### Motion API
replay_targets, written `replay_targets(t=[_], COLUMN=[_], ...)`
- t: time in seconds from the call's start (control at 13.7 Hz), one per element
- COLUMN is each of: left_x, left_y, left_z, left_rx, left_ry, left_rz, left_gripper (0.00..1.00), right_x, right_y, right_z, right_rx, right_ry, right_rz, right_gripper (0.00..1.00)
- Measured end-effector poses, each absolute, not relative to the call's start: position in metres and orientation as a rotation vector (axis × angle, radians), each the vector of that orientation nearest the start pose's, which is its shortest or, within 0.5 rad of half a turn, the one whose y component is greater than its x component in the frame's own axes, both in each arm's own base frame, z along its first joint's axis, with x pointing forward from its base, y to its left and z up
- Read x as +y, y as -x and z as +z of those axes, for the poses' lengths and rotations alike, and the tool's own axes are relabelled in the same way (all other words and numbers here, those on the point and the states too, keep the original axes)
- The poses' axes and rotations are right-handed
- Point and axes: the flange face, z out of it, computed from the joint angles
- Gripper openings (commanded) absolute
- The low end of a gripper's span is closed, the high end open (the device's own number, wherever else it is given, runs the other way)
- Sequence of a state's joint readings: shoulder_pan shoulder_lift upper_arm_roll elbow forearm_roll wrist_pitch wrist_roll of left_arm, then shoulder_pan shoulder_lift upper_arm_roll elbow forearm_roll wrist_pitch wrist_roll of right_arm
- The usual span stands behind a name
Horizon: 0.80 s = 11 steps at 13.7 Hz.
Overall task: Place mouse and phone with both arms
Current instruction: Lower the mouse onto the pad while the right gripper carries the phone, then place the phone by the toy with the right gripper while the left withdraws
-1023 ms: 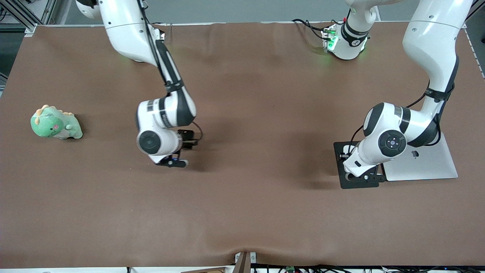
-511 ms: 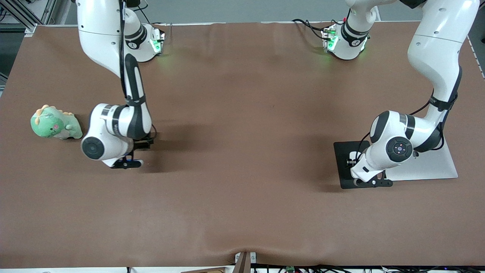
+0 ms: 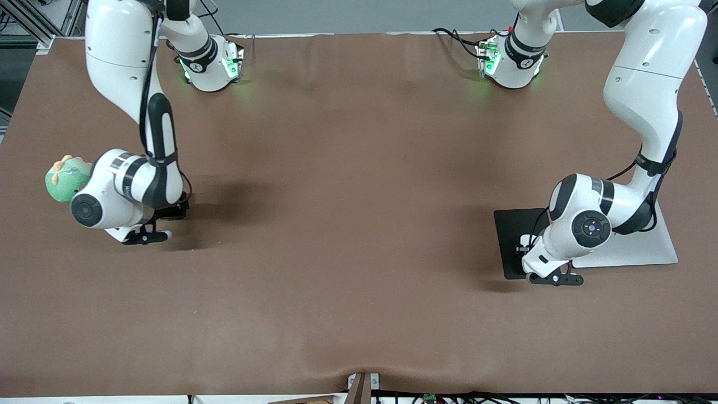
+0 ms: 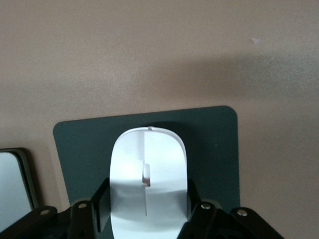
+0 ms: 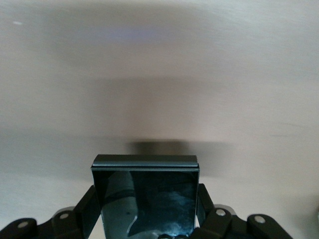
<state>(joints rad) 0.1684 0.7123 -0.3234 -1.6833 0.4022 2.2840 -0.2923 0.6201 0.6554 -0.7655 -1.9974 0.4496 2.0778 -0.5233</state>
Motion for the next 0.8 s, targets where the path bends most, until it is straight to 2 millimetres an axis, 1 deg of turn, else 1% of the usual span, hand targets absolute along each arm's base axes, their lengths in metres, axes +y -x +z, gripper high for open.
replay_targets(t=[0.15,0.22,0.29,0.37,0.44,0.58,0.66,0.73,0.8], left_x=[-0.073,-0.074,-0.074,-0.073,-0.073,-0.073,-0.073,-0.073,-0.074], left_y=[-0.668,-0.668,-0.668,-0.669,-0.67,-0.673,-0.676,-0.679,-0.68], left_z=[0.191,0.191,0.191,0.192,0.193,0.199,0.204,0.212,0.223], left_rx=[0.107,0.107,0.106,0.106,0.105,0.102,0.1,0.098,0.097], left_ry=[3.048,3.049,3.049,3.049,3.049,3.05,3.05,3.049,3.045], left_rz=[0.066,0.067,0.065,0.062,0.057,0.039,0.023,0.003,-0.01], left_gripper=[1.0,1.0,1.0,1.0,1.0,1.0,1.0,1.0,1.0], right_x=[-0.084,-0.088,-0.088,-0.087,-0.084,-0.08,-0.078,-0.076,-0.075], right_y=[-0.555,-0.551,-0.549,-0.547,-0.545,-0.543,-0.541,-0.54,-0.54], right_z=[0.183,0.181,0.179,0.176,0.173,0.168,0.165,0.162,0.162], right_rx=[-0.151,-0.138,-0.132,-0.13,-0.126,-0.105,-0.096,-0.092,-0.086], right_ry=[3.066,3.062,3.057,3.052,3.046,3.035,3.028,3.024,3.025], right_rz=[0.548,0.556,0.565,0.572,0.577,0.582,0.585,0.591,0.592], right_gripper=[0.01,0.07,0.08,0.16,0.35,0.36,0.43,0.79,1.0])
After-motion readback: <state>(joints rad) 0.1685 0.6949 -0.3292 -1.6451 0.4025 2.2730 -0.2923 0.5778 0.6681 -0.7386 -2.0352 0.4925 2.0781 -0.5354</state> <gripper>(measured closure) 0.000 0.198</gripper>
